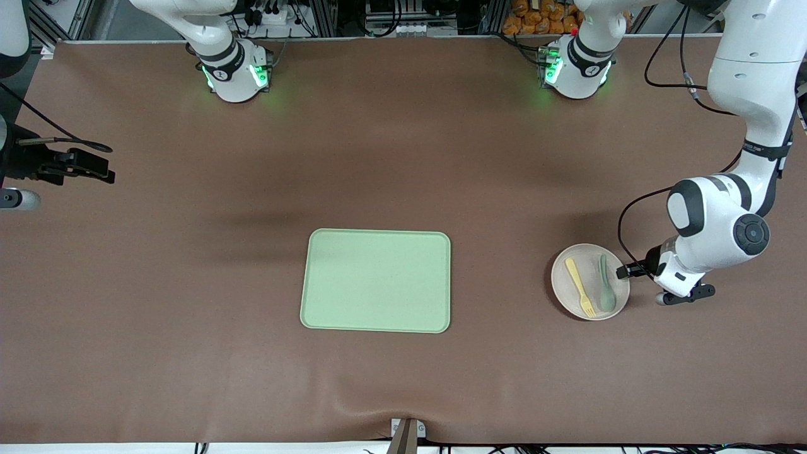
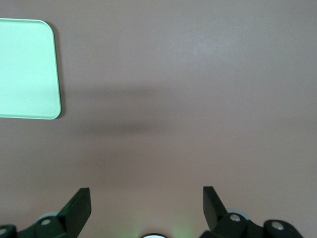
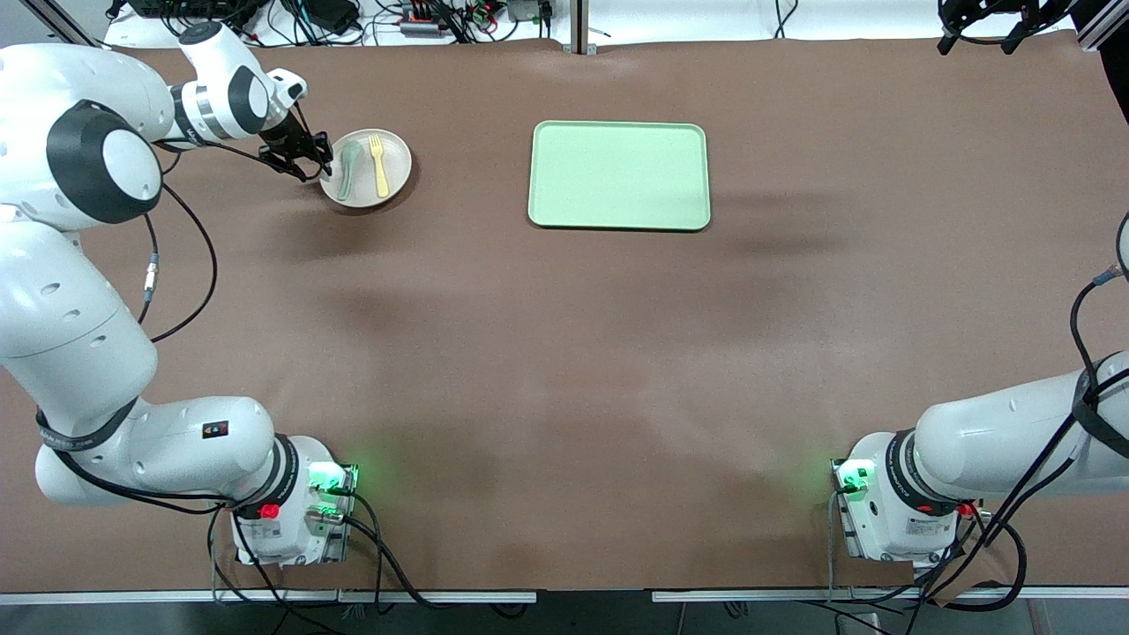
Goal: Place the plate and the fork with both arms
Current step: 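Reach the left gripper to the white plate rim and grip it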
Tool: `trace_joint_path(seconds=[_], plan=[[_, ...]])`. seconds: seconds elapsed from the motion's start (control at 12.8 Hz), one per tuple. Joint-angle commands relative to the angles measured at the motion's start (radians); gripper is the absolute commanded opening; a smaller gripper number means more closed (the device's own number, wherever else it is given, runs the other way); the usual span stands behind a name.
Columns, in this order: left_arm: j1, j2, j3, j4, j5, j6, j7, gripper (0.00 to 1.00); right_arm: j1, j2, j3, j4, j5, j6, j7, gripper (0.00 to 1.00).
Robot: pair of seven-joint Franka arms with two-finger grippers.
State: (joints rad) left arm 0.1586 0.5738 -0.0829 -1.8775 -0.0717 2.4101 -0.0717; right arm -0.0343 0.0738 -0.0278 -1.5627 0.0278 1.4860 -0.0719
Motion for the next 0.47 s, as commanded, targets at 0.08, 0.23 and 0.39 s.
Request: trace_joint_path(seconds=[0.08,0.23,0.39], plan=[[0.006,0.024,-0.006,0.018,-0.054,0.01,0.009,0.43,0.001,-0.003,0.003,-0.002,-0.002,-0.004,0.009,1.0],[0.003,0.027,-0.006,0.02,-0.062,0.01,0.007,0.18,0.002,-0.003,0.003,-0.002,-0.002,-0.004,0.009,1.0],[0.002,0.034,-0.006,0.024,-0.086,0.01,0.007,0.0,0.001,-0.003,0.003,-0.003,-0.002,-0.004,0.009,1.0]])
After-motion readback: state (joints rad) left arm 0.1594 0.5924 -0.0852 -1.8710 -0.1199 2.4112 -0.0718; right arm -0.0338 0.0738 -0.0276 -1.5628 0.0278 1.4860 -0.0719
